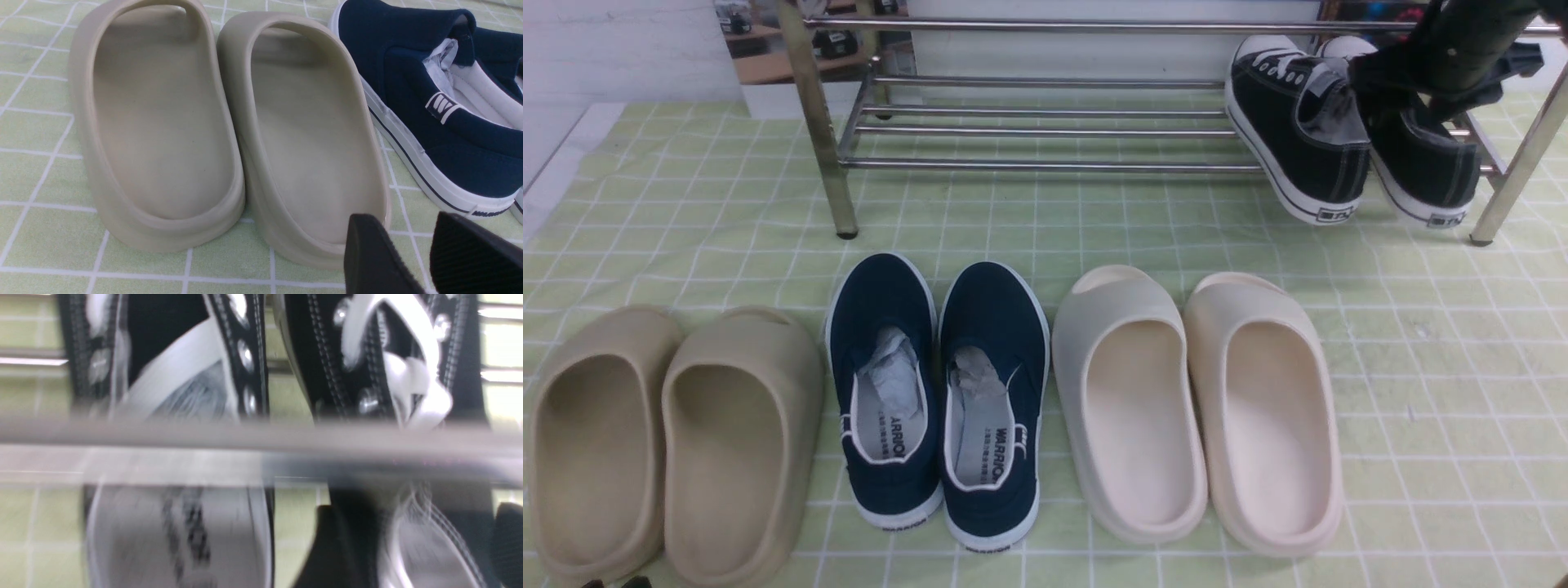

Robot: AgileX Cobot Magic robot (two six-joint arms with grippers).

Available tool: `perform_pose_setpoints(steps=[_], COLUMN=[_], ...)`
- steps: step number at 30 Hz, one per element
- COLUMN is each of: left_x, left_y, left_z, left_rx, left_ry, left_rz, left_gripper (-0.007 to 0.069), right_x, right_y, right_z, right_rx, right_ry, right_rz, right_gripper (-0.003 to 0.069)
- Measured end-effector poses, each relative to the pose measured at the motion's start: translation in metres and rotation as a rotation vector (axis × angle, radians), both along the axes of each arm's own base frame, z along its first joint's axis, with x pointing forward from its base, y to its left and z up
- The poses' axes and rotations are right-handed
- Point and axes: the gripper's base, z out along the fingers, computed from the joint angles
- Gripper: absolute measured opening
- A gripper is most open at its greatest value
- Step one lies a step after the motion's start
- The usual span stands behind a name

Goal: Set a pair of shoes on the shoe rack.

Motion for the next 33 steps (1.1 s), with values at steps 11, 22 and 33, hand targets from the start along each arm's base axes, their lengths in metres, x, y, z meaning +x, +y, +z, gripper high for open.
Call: perform_pose_setpoints(steps=[11, 22, 33], left_x=[0.0, 0.0, 0.0], left_y=[0.0, 0.0, 0.0], left_z=[0.0, 0.0, 0.0], left_rx=[0.0, 0.0, 0.0], left_ry=[0.0, 0.0, 0.001], left_rz=[0.0, 0.0, 0.0], left_gripper=[0.0239, 0.0239, 0.0239], right_x=[-0.104, -0.262, -0.345], right_y=[0.001, -0.009, -0.001], right_z=[0.144, 0.22, 0.046], right_rx=[0.025, -0.006, 0.034], right_ry=[-0.205, -0.48, -0.78], right_rz=[0.088, 0.096, 0.157], right_gripper=[0.0357, -0.0004, -0.0002])
